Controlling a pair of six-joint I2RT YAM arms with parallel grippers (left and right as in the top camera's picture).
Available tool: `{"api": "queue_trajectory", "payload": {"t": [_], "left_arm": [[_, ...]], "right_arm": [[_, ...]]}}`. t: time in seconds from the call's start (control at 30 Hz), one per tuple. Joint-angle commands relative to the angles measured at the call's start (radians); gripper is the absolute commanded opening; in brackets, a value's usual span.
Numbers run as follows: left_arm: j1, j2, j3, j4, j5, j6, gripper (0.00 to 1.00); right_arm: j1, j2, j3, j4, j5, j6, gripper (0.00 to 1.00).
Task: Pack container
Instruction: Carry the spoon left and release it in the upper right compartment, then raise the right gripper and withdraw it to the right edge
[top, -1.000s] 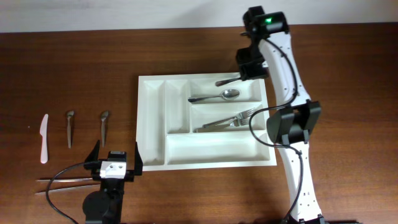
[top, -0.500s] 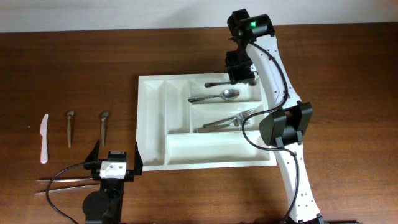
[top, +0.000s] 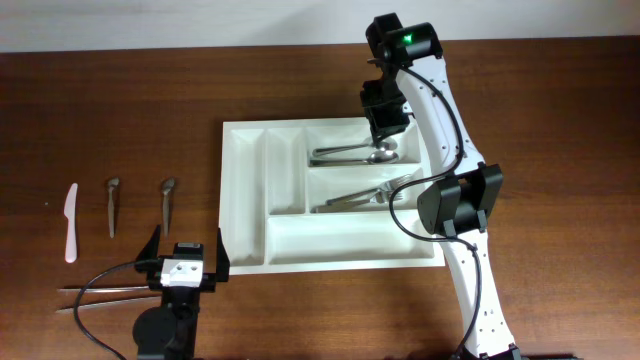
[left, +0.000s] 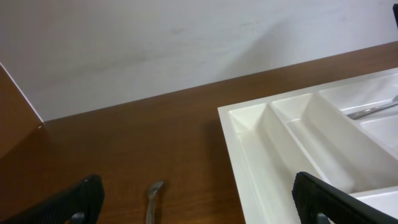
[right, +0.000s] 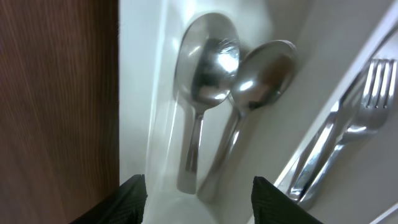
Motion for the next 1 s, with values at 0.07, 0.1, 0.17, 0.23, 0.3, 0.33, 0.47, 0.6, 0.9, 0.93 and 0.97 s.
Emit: {"api": "queue_trajectory", "payload": {"t": [0.07,0.1,0.17,0.23,0.3,0.33,0.47,0.6,0.9,0.93,0.97], "left_arm": [[0.006,-0.008,-0.007,0.003,0.011,-0.01,0.99],[0.006,-0.008,-0.007,0.003,0.011,-0.01,0.99],[0.006,-0.008,-0.008,0.003,0.011,-0.01,0.99],[0.006,-0.008,-0.008,0.003,0.011,-0.01,0.99],[0.006,-0.008,-0.008,0.003,0.011,-0.01,0.99],[0.006,-0.008,-0.008,0.003,0.011,-0.01,0.99],[0.006,-0.008,-0.007,0.003,0.011,-0.01,0.99],[0.006,-0.008,-0.007,0.003,0.011,-0.01,0.99],[0.006,-0.008,-0.008,0.003,0.011,-0.01,0.99],[0.006,-0.008,-0.007,0.003,0.011,-0.01,0.99],[0.006,-0.008,-0.008,0.003,0.011,-0.01,0.99]], "right_arm": [[-0.011,-0.004,0.027,0.007,-0.017,-0.093,0.56],[-0.023,-0.004,0.036,0.011,-0.01,-0.13,0.57],[-0.046,-0.005,0.053,0.013,0.016,-0.204,0.61],[-0.084,-0.005,0.082,0.008,0.056,-0.303,0.75],[-0.128,-0.005,0.111,-0.027,0.085,-0.367,0.88],[-0.155,-0.007,0.123,-0.032,0.093,-0.421,0.95],[-0.277,-0.032,0.151,-0.032,0.076,-0.693,0.99],[-0.389,-0.093,0.155,-0.032,0.021,-1.006,0.99],[-0.528,-0.363,0.133,-0.032,0.056,-1.32,0.99],[-0.536,-0.4,0.116,-0.032,0.083,-1.336,0.99],[-0.546,-0.445,0.089,-0.032,0.099,-1.362,0.99]]}}
